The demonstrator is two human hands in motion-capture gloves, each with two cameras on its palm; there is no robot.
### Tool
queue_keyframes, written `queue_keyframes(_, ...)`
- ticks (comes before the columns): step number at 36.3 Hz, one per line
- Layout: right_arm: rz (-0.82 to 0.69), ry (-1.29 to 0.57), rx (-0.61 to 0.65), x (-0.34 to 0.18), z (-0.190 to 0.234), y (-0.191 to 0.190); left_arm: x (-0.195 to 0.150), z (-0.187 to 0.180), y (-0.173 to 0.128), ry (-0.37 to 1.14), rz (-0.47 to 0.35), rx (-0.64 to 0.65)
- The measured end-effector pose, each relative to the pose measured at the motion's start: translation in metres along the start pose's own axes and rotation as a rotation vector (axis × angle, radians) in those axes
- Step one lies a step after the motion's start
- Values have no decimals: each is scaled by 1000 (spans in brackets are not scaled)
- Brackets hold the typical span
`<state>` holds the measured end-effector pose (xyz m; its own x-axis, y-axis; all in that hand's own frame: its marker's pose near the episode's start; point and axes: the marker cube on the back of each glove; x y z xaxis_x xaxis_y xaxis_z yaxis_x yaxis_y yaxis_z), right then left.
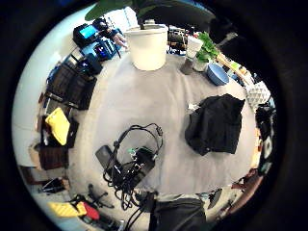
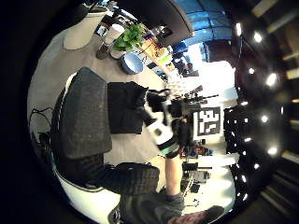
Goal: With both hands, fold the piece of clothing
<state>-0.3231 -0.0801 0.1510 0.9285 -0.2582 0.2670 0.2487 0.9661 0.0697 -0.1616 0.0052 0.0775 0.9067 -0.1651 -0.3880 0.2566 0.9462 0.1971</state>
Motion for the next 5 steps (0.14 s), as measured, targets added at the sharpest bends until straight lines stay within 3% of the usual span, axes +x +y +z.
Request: queue_keyframes(5, 91, 81, 12, 51, -26, -25, 4, 1, -3, -4, -7, -5)
